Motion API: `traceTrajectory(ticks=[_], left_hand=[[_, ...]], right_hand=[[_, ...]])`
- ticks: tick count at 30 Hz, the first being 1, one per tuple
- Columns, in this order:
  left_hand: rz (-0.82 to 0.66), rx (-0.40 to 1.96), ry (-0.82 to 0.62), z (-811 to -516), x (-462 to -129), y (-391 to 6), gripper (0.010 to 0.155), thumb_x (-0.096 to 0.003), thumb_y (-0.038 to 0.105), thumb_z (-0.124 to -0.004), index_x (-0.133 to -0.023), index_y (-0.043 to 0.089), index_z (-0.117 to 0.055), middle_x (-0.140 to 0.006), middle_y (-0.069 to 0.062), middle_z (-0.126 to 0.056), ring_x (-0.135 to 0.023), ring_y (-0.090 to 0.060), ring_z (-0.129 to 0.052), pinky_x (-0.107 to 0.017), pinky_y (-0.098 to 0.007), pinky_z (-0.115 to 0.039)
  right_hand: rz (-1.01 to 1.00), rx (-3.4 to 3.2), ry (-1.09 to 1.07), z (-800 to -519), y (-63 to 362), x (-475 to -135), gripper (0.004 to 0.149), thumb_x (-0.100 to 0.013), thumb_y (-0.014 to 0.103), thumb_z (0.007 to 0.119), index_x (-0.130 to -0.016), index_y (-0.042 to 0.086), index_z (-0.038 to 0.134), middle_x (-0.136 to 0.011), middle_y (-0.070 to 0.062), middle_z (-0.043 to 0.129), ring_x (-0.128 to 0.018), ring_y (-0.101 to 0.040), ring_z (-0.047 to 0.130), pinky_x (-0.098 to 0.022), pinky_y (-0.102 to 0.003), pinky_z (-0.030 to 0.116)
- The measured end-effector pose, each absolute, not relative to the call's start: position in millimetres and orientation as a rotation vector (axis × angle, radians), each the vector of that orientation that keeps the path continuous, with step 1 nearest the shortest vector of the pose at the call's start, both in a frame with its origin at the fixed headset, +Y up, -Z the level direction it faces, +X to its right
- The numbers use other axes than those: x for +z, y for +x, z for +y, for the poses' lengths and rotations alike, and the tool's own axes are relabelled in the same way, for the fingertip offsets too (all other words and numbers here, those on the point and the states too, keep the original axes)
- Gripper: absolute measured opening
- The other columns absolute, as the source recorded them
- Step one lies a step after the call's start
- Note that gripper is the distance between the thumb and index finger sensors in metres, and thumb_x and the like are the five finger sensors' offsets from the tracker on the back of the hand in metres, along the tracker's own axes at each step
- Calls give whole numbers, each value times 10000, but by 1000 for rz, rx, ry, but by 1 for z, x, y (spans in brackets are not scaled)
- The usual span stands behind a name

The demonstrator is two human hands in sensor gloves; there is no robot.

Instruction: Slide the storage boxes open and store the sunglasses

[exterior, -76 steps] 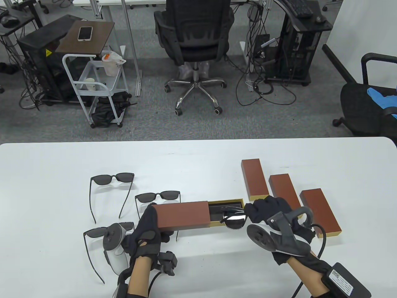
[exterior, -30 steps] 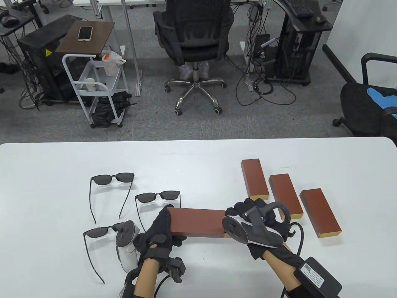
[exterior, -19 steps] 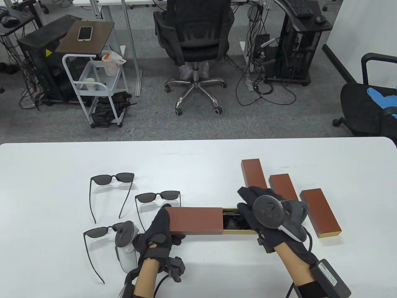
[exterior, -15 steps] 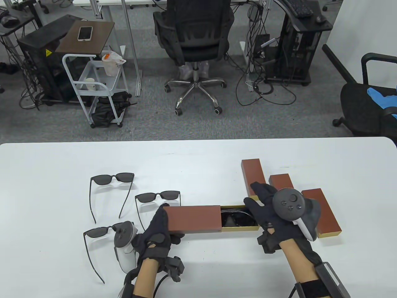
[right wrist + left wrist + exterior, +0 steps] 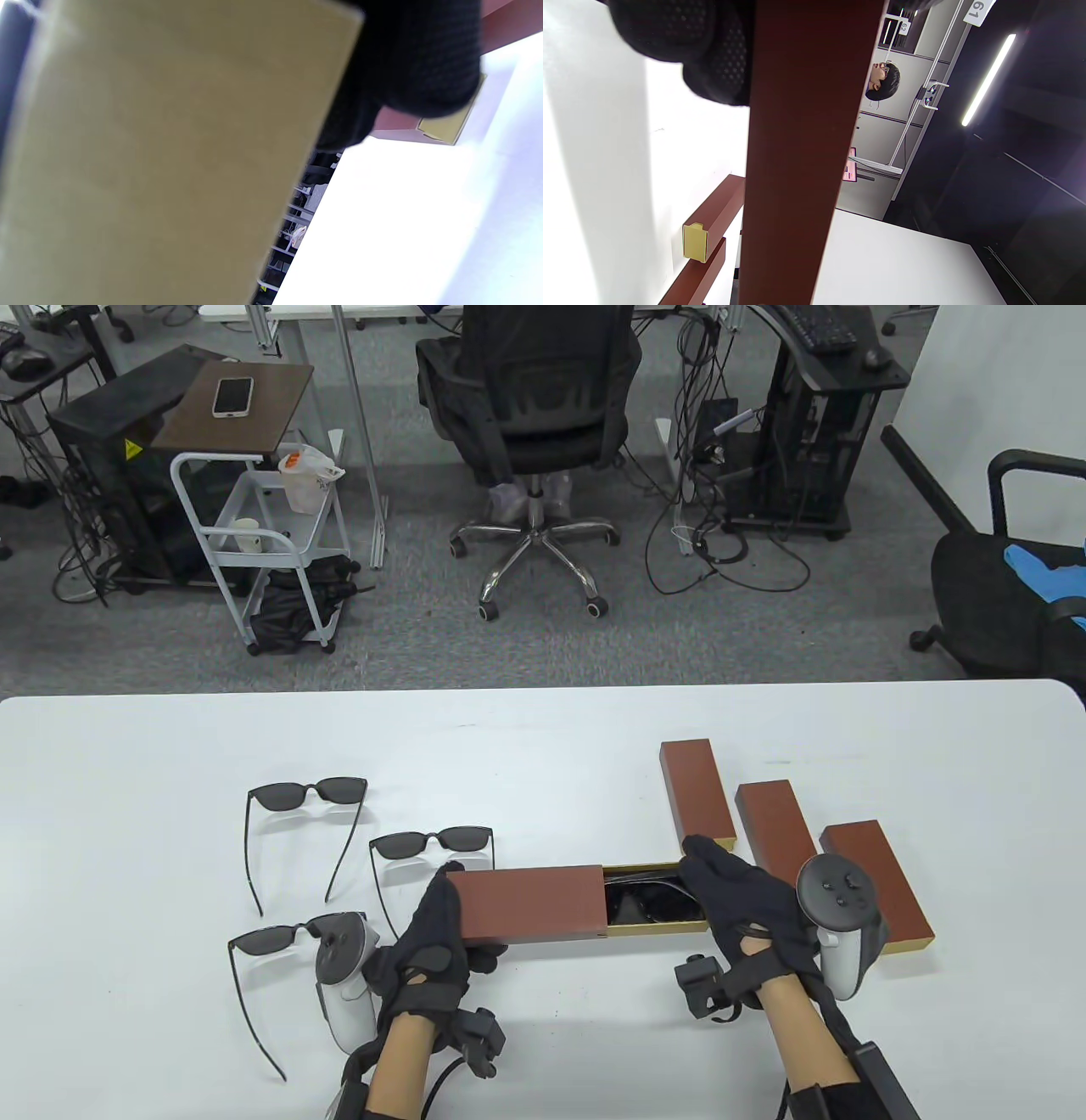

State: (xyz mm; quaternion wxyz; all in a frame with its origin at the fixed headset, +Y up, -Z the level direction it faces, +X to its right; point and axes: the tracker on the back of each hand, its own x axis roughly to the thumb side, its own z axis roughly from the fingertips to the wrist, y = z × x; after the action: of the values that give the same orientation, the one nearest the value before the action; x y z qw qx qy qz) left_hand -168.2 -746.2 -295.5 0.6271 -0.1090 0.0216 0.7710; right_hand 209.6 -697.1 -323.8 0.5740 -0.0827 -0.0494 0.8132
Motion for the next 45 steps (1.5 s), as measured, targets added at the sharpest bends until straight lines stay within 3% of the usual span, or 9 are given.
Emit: traceTrajectory(ticks=[5, 10, 16, 20, 39, 43, 45], left_hand=[[52, 1743, -248, -747, -296, -167, 752, -510, 582, -488, -1137, 198, -334, -869, -132, -790, -594, -291, -905, -438, -473, -777], [49, 1732, -246, -748, -296, -166, 753, -510, 586, -485, -1138, 201, -330, -872, -126, -790, -597, -285, -906, -441, -469, -779], [56, 1769, -241, -745, -294, -166, 754, -515, 594, -469, -1140, 204, -305, -883, -115, -783, -609, -270, -908, -448, -455, -786], [42, 1765, -262, -741, -293, -159, 755, -517, 591, -469, -1139, 197, -298, -891, -116, -782, -616, -273, -911, -448, -455, -788], [-46, 1697, -431, -736, -289, -132, 774, -523, 580, -486, -1125, 164, -233, -934, -139, -766, -667, -306, -919, -473, -480, -792], [-44, 1706, -427, -738, -289, -132, 774, -523, 580, -486, -1126, 170, -226, -932, -132, -758, -669, -300, -910, -480, -480, -786], [-58, 1714, -427, -738, -290, -135, 773, -526, 582, -487, -1130, 178, -225, -928, -129, -755, -664, -297, -901, -483, -479, -778]], right_hand=[[-160, 1896, -225, -708, 211, -321, 440, -326, 443, 874, -731, 273, 859, -781, -108, 911, -458, -283, 1035, -297, -390, 913], [-227, 1857, -187, -713, 209, -317, 487, -341, 456, 838, -794, 282, 784, -794, -117, 901, -515, -294, 1028, -347, -401, 912], [-190, 1677, 62, -714, 195, -316, 661, -365, 562, 684, -927, 242, 550, -1003, -142, 574, -848, -388, 719, -591, -466, 730], [-124, 1618, 163, -715, 184, -314, 779, -346, 660, 624, -961, 230, 412, -1049, -132, 392, -931, -394, 523, -662, -475, 603], [151, 1647, 377, -723, 153, -308, 879, -336, 763, 501, -959, 265, 132, -1056, -62, 69, -974, -334, 177, -715, -487, 363], [153, 1642, 382, -723, 150, -307, 881, -336, 757, 513, -961, 264, 135, -1059, -72, 80, -973, -346, 180, -715, -495, 362], [126, 1660, 385, -721, 151, -306, 866, -355, 729, 574, -973, 262, 186, -1069, -91, 121, -971, -373, 198, -715, -510, 372]])
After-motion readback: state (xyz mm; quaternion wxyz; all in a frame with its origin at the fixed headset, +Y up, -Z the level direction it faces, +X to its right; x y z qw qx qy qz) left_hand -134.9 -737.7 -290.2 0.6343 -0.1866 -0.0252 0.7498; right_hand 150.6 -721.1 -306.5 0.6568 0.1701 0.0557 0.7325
